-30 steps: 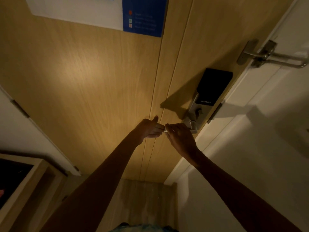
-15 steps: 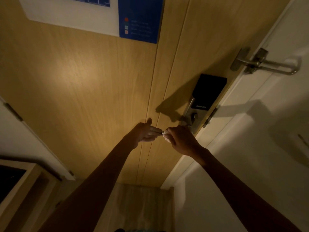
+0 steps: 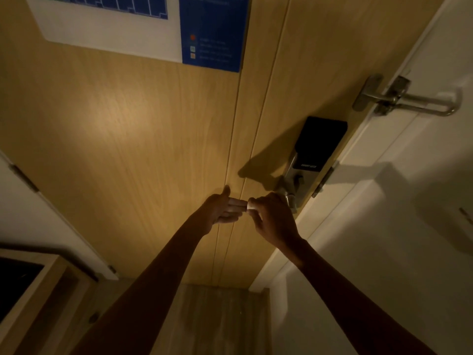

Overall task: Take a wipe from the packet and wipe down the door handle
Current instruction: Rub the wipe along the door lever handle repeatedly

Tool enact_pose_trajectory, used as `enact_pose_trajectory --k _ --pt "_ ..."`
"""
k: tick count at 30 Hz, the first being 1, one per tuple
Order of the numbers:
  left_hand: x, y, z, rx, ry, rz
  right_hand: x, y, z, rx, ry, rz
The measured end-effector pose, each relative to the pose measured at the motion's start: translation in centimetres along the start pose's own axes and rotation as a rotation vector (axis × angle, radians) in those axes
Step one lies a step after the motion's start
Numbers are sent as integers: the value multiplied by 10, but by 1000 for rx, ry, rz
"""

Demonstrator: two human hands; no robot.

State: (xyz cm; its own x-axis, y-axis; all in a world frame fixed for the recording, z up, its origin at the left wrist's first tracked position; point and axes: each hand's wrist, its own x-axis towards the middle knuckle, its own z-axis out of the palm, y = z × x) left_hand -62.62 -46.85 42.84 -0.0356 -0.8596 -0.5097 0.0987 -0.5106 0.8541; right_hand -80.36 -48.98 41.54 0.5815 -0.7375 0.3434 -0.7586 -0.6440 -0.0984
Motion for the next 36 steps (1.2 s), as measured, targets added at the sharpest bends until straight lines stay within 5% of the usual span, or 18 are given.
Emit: enact_pose_trajectory --k 36 --pt "1 -2 -14 -61 -65 -43 -4 2 3 328 197 217"
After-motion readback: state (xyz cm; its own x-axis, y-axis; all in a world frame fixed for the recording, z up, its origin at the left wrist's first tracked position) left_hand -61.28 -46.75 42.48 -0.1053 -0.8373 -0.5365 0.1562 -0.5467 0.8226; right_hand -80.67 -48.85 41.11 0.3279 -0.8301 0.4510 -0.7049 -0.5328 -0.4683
